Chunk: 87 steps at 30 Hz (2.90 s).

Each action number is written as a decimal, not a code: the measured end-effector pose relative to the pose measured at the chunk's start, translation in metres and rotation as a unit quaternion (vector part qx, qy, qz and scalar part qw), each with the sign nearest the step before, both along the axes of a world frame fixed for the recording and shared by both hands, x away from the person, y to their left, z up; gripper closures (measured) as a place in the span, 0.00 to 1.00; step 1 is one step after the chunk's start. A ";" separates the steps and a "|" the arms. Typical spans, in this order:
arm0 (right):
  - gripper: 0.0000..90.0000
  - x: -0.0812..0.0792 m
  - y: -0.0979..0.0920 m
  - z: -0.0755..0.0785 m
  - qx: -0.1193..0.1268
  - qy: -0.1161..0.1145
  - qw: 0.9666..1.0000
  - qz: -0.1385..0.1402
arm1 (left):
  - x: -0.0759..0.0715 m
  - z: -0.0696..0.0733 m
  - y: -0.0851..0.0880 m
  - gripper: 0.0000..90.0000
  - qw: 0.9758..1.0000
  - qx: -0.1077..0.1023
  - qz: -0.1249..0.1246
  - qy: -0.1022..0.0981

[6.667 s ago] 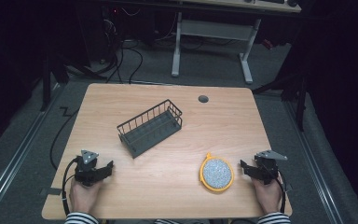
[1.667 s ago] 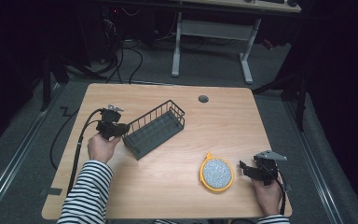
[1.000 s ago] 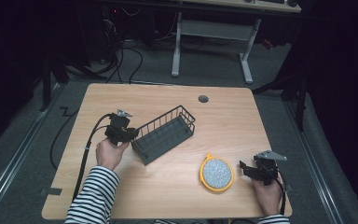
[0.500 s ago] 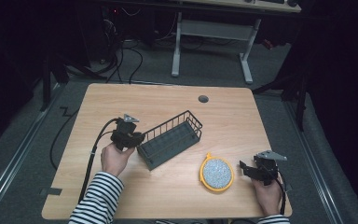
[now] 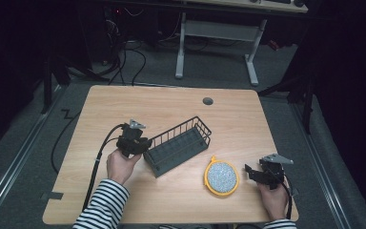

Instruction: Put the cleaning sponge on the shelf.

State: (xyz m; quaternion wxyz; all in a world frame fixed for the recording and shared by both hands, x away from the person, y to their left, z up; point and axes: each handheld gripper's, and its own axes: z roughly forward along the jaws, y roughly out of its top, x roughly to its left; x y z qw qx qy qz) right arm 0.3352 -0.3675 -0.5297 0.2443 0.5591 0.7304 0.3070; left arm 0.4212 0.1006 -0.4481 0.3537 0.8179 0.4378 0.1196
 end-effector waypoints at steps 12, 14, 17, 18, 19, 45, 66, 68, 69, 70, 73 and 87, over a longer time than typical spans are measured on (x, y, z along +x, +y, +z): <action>0.35 0.000 0.000 0.000 0.000 -0.001 1.000 0.000 | -0.012 0.014 0.018 0.43 0.999 -0.029 0.022 -0.037; 0.36 0.001 -0.001 0.000 0.002 -0.001 1.000 0.000 | -0.020 0.015 0.031 0.42 0.997 -0.049 0.032 -0.046; 0.36 0.001 -0.001 0.000 0.002 -0.001 1.000 -0.001 | -0.029 0.014 0.046 0.42 0.995 -0.064 0.049 -0.055; 0.37 0.000 0.000 0.000 0.002 -0.001 1.000 0.000 | -0.029 0.014 0.046 0.41 0.995 -0.064 0.049 -0.055; 0.37 0.000 0.000 0.000 0.002 -0.001 1.000 0.000 | -0.034 0.011 0.057 0.42 0.994 -0.068 0.060 -0.056; 0.58 -0.006 -0.004 0.012 0.044 0.002 0.999 0.006 | -0.057 -0.079 0.093 0.41 0.989 -0.027 0.149 -0.008; 0.54 0.003 0.033 0.049 0.050 0.079 0.989 0.111 | -0.066 -0.088 0.085 0.39 0.987 0.012 0.152 -0.058; 0.52 0.006 0.039 0.050 0.048 0.089 0.988 0.120 | -0.066 -0.088 0.084 0.39 0.987 0.015 0.152 -0.059; 0.52 0.007 0.042 0.051 0.047 0.095 0.987 0.123 | -0.066 -0.088 0.084 0.38 0.987 0.016 0.151 -0.059; 0.51 0.010 0.048 0.052 0.043 0.103 0.985 0.131 | -0.066 -0.088 0.084 0.38 0.987 0.018 0.150 -0.059; 0.50 0.012 0.052 0.052 0.042 0.112 0.983 0.137 | -0.066 -0.088 0.083 0.38 0.987 0.022 0.150 -0.060; 0.49 0.039 0.068 0.041 0.039 0.182 0.971 0.152 | -0.066 -0.088 0.082 0.37 0.987 0.023 0.149 -0.060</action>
